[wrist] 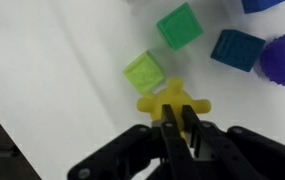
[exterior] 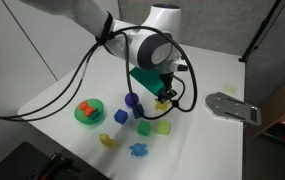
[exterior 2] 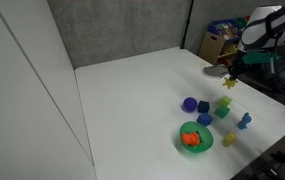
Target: Move the yellow object to the right
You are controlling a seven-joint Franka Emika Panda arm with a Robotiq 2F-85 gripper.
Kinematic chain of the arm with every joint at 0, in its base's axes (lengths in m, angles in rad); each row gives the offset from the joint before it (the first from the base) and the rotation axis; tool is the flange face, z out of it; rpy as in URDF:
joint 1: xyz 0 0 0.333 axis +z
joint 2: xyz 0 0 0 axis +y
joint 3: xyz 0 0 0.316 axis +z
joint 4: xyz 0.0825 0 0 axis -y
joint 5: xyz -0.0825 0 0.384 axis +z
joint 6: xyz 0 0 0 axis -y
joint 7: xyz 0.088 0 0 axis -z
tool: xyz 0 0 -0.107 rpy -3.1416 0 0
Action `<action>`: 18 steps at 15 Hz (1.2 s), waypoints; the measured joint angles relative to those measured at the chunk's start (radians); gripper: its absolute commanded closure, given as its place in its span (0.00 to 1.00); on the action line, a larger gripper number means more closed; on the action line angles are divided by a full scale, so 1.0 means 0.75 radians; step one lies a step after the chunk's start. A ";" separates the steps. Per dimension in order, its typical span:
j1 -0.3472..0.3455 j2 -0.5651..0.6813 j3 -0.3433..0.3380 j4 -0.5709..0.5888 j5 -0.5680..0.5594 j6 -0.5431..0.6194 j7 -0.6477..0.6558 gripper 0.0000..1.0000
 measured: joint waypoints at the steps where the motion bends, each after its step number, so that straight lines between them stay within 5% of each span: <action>1: -0.009 0.008 -0.008 -0.002 0.000 0.013 0.003 0.95; 10: -0.091 0.114 -0.055 -0.005 0.202 0.039 0.185 0.96; 18: -0.041 0.132 -0.129 -0.005 0.253 0.040 0.599 0.96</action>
